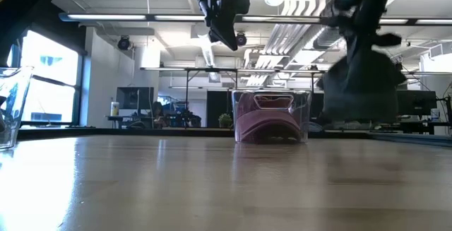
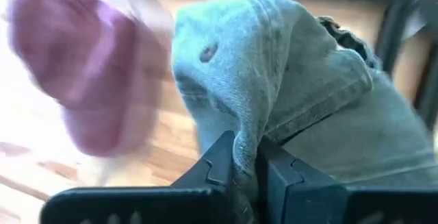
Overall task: Pick & Place hat
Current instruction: Put the black cap into the bottom transparent bin
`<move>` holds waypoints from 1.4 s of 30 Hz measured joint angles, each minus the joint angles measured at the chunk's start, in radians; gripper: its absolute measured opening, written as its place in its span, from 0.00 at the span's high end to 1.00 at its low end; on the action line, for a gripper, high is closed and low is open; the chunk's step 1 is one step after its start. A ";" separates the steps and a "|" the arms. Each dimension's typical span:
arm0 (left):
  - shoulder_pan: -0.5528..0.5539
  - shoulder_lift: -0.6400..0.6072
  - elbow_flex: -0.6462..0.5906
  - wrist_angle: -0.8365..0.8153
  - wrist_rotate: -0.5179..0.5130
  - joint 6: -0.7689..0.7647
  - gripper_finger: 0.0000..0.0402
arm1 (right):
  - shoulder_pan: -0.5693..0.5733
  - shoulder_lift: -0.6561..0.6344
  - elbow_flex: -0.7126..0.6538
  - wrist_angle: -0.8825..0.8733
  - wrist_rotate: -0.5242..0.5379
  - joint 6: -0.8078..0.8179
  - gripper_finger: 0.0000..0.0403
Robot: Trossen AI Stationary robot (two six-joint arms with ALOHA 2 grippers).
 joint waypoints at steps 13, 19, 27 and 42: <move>0.014 -0.197 0.001 0.003 -0.130 -0.043 1.00 | 0.452 -0.109 0.411 -0.183 0.021 0.302 0.95; -0.009 -0.308 0.001 0.002 -0.120 -0.165 1.00 | 0.724 -0.106 0.325 -0.107 -0.059 0.427 0.95; -0.114 -0.411 0.001 -0.050 -0.190 -0.395 1.00 | 1.052 -0.105 -0.029 0.326 0.137 0.553 0.95; -0.605 -0.421 0.001 -0.216 -0.688 -0.766 1.00 | 1.638 0.190 -0.584 1.450 0.957 0.201 0.94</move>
